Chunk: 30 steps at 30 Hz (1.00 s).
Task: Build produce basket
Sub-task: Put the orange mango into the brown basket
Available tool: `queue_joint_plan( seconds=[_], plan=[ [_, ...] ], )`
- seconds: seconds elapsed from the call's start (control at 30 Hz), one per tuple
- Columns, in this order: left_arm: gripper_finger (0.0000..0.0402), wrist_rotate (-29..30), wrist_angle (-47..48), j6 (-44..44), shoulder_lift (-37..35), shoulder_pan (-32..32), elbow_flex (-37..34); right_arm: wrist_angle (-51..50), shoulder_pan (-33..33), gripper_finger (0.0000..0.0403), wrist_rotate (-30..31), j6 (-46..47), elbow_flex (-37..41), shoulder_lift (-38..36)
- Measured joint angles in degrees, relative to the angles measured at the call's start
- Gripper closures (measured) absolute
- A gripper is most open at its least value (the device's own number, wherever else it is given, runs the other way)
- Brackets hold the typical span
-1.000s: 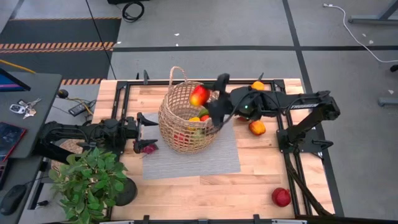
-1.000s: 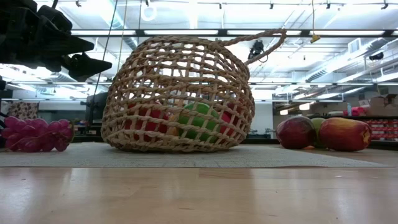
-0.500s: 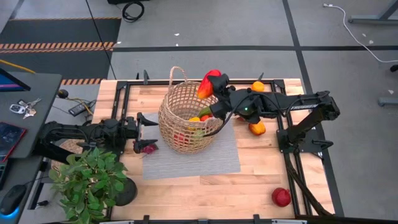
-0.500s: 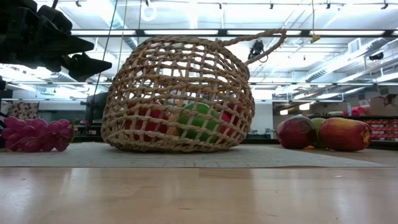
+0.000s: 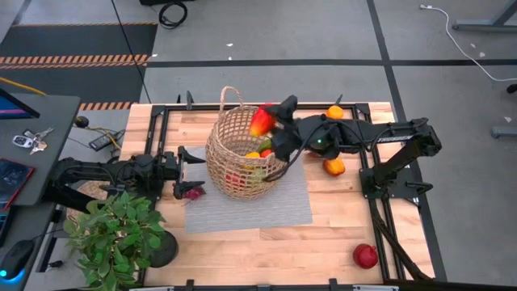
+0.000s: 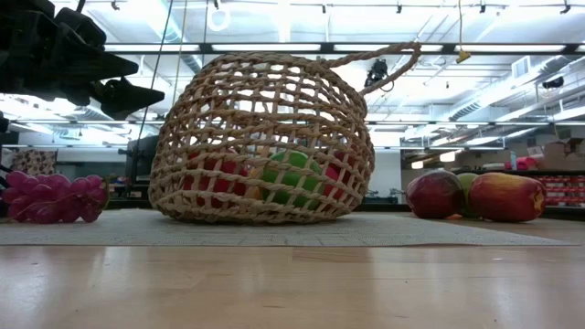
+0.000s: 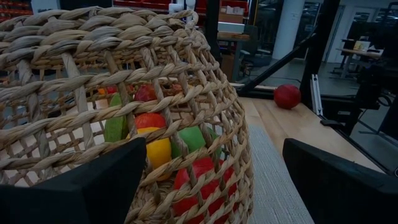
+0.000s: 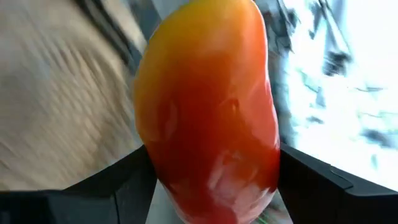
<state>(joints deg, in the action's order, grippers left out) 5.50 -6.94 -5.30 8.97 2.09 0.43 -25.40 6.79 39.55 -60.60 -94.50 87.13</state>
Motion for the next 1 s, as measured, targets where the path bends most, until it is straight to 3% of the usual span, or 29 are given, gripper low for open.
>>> queue_joint_plan(
  seconds=[0.27,0.43,0.5,0.73,0.83,1.0],
  plan=[
    [0.0015,0.0,0.0,0.0,0.0,0.0,0.0,-0.1,-6.0,0.0109,-31.3,27.9,0.0,-1.4],
    [0.0015,0.0,0.0,0.0,0.0,0.0,0.0,0.3,-9.7,0.0109,-53.7,40.6,0.0,-2.0],
    [0.0015,0.0,0.0,0.0,0.0,0.0,0.0,0.9,-10.5,0.0109,-59.4,44.6,0.0,-1.9],
    [0.0015,0.0,0.0,0.0,0.0,0.0,0.0,4.6,-12.6,0.0109,-66.1,65.2,1.3,-1.7],
    [0.0015,0.0,0.0,0.0,0.0,0.0,0.0,4.6,-13.5,0.0109,-69.5,68.0,1.3,-1.7],
    [0.0015,0.0,0.0,0.0,0.0,0.0,0.0,4.6,-13.7,0.0109,-69.4,68.5,1.3,-1.7]
  ],
)
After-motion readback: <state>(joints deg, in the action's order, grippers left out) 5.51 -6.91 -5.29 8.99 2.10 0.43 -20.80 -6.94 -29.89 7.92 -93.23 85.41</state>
